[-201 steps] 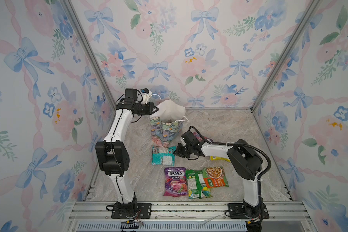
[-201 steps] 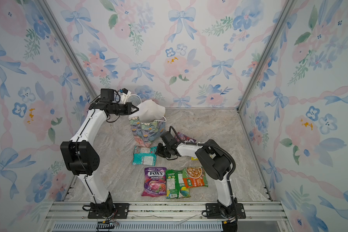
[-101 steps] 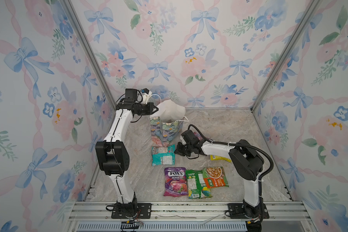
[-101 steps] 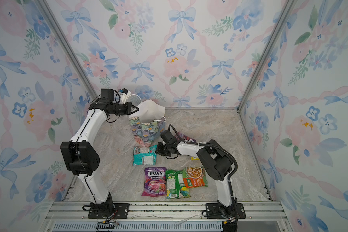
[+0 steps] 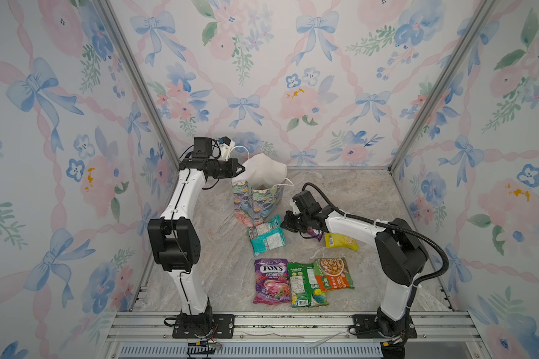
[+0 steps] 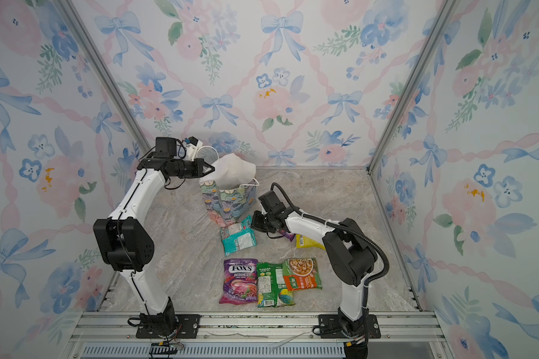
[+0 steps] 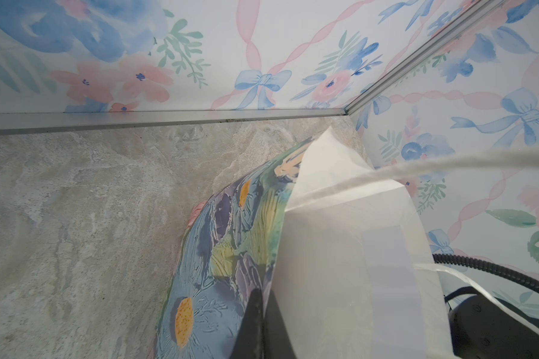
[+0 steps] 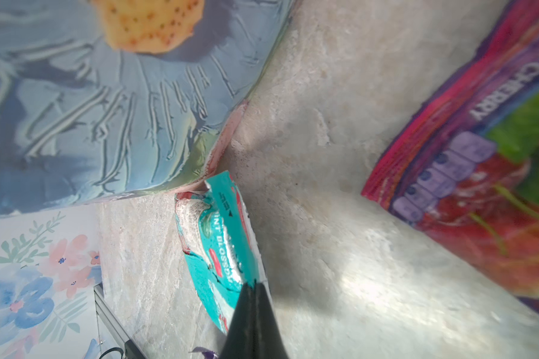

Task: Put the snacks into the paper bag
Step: 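Lower the right gripper onto the second teal Fox's mint packet and grasp it, then lift the teal packet with the right gripper and raise it upright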

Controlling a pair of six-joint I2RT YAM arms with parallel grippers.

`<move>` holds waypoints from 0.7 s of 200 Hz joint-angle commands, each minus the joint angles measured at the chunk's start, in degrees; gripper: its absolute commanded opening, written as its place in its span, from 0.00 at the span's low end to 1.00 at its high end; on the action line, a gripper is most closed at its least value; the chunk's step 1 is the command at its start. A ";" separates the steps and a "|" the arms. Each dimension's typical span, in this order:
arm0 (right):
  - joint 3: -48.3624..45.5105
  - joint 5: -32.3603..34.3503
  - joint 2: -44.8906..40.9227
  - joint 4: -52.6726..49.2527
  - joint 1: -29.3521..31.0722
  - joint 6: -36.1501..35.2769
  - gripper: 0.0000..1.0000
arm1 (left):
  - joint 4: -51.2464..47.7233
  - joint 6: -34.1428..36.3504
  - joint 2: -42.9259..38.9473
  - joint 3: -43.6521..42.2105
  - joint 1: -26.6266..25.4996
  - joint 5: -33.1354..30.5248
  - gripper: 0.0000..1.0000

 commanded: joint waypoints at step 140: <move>8.34 5.34 -1.64 -9.24 -10.86 -10.59 0.60 | -1.12 0.56 -1.62 -0.37 0.30 0.90 0.00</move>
